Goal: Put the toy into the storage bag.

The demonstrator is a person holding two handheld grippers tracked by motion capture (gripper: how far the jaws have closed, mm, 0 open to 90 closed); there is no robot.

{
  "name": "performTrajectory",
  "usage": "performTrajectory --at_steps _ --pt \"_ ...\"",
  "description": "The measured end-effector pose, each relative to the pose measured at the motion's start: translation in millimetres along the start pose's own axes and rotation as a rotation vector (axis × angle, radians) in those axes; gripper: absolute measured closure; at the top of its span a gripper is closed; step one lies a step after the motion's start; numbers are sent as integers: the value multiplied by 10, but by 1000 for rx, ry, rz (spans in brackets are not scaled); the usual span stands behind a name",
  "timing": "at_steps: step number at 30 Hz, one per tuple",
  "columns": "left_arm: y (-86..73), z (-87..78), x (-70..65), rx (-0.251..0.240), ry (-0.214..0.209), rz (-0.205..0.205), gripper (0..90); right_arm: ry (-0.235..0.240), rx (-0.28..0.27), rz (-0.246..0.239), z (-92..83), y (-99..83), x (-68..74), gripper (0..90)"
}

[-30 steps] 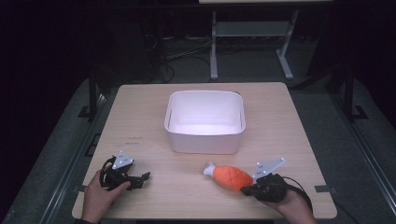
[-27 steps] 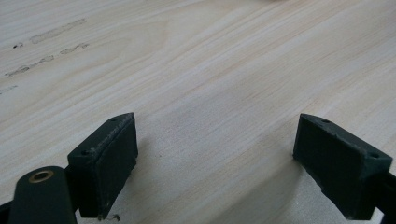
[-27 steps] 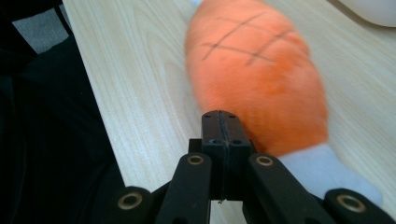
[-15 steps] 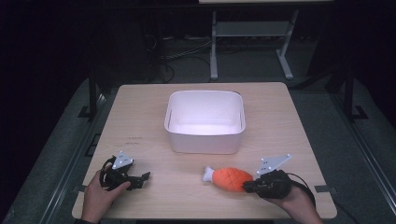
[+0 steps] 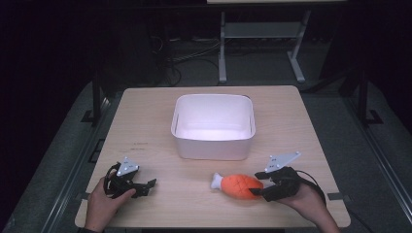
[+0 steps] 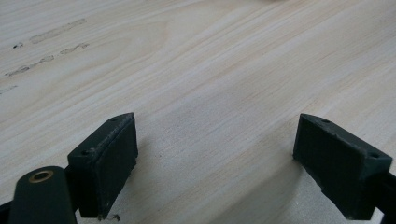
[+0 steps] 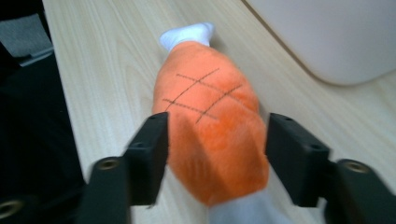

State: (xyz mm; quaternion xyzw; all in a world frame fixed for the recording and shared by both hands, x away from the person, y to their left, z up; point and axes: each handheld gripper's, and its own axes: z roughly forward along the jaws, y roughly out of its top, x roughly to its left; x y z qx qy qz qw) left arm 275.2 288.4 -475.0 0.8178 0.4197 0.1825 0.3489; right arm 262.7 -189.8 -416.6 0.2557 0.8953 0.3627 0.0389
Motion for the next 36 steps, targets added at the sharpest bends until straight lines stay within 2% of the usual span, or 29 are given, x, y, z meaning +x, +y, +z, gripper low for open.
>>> performTrajectory --at_steps 6,10,14,19,22,26,36 --pt "0 0 0 0 0 1 130 7 36 -24 109 79 3 157" --pt "0 -1 1 1 0 1 130 0 65 -46 217 116 6 100" --pt "0 -1 1 1 0 1 130 16 72 -58 274 143 0 26" --pt "0 -1 1 2 0 1 130 21 79 -92 345 189 -12 20" --pt "0 -1 1 2 0 1 130 45 84 -108 400 208 -11 15" --pt "0 -1 1 2 0 1 130 48 102 -154 470 221 -2 16" --pt "0 -1 1 1 0 1 130 63 174 -204 653 224 26 16"
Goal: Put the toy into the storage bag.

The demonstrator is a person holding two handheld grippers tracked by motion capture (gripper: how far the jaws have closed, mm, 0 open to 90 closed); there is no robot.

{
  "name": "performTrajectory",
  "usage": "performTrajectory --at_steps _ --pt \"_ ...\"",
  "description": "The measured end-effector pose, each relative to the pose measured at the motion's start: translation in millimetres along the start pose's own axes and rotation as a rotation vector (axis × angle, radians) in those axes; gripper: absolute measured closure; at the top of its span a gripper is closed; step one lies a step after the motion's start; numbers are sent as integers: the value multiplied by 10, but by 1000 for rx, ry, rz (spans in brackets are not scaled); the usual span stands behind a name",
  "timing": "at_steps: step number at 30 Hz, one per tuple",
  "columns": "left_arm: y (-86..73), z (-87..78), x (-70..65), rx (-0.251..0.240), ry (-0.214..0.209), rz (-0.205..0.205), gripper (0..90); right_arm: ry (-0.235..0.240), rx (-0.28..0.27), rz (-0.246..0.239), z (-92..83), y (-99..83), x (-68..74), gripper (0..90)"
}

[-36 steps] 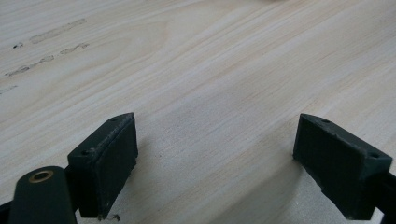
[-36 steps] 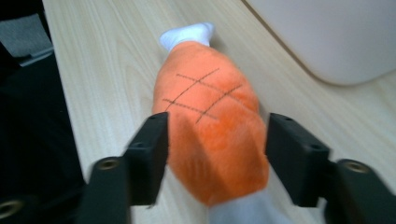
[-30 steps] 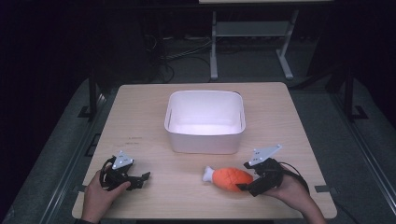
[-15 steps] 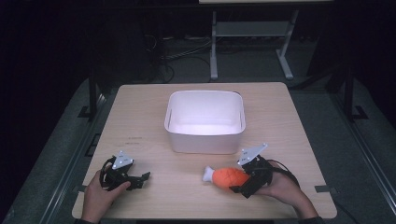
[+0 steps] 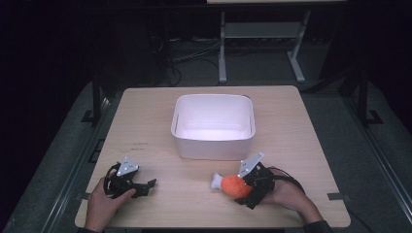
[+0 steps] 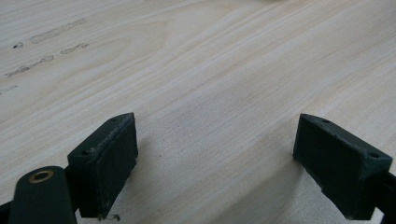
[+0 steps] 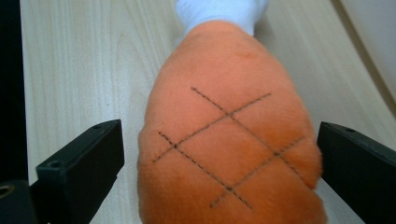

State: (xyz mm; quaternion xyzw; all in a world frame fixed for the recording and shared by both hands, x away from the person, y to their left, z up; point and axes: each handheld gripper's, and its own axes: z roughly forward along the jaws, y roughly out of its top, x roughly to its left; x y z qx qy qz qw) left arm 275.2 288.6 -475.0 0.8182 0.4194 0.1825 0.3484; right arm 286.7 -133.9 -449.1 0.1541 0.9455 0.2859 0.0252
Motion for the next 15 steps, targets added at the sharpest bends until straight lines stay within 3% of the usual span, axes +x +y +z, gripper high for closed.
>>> performTrajectory --at_steps 5,15 --pt "0 0 0 0 0 0 130 -11 19 -9 27 18 -8 64" --pt "0 0 -1 0 0 -1 130 -1 13 -7 -6 -10 -12 242"
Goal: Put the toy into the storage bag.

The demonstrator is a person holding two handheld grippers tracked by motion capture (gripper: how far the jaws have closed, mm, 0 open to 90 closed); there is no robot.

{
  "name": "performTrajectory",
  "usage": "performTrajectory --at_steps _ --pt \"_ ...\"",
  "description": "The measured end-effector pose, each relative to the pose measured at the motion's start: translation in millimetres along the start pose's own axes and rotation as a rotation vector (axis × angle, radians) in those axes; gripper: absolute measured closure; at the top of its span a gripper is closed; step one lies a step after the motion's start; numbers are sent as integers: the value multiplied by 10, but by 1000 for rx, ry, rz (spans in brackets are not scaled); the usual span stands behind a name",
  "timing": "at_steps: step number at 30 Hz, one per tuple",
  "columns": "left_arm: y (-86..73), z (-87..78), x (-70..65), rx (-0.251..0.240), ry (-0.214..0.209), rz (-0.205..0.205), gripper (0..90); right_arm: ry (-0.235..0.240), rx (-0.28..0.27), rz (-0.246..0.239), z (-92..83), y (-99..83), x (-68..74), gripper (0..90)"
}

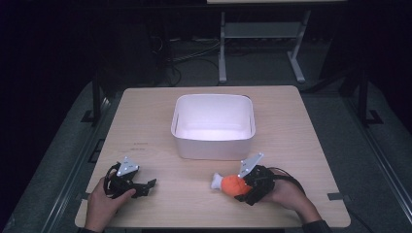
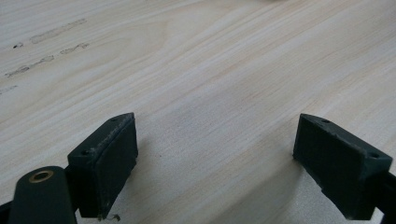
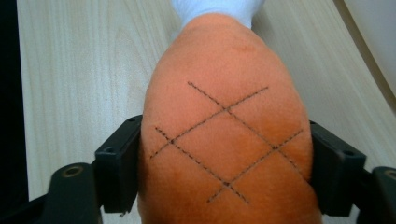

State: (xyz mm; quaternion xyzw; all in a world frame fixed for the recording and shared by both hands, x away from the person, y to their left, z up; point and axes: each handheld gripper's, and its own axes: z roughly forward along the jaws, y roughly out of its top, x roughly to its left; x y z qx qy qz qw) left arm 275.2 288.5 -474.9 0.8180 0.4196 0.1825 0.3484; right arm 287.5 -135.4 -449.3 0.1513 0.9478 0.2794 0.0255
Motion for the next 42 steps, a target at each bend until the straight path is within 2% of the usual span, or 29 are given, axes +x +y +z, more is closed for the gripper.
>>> performTrajectory --at_steps 7,16,42 --pt "0 -1 1 1 0 1 130 12 -8 27 -40 -32 -7 252" --pt "0 0 0 0 0 0 130 -3 -25 59 -192 -163 -48 253" --pt "0 0 1 0 0 1 130 -103 -82 212 -735 -646 -195 252"
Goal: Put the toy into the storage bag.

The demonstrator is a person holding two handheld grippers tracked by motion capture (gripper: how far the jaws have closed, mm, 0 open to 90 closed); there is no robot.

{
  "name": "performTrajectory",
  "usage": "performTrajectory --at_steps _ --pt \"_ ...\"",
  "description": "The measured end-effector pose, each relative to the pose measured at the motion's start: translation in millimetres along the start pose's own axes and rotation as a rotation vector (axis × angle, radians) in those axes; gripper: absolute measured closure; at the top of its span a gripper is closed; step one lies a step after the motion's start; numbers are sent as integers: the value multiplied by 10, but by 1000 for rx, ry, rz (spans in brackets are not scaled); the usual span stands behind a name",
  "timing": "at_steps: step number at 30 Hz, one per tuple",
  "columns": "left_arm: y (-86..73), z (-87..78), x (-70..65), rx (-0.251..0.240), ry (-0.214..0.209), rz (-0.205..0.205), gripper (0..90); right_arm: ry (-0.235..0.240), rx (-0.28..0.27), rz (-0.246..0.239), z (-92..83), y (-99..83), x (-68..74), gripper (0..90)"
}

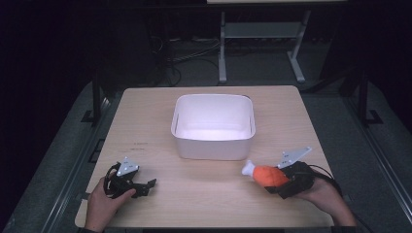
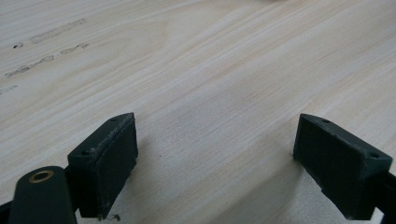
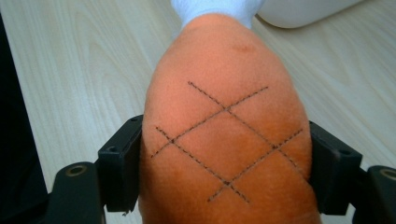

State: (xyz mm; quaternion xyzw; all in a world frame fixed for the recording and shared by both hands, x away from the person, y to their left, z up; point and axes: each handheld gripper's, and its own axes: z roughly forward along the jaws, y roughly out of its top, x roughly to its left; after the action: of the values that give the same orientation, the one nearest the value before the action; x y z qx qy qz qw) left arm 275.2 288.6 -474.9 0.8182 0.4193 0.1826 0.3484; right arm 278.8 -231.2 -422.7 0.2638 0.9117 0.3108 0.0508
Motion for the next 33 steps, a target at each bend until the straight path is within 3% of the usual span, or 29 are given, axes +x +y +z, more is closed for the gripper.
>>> performTrajectory --at_steps 11,16,33 --pt "0 0 0 0 0 0 130 -40 -26 45 -180 -71 -156 252" --pt "0 0 0 1 0 0 130 -49 -62 68 -282 -68 -269 252" --pt "1 -1 -2 1 0 -4 130 -58 -108 74 -533 63 -570 252"
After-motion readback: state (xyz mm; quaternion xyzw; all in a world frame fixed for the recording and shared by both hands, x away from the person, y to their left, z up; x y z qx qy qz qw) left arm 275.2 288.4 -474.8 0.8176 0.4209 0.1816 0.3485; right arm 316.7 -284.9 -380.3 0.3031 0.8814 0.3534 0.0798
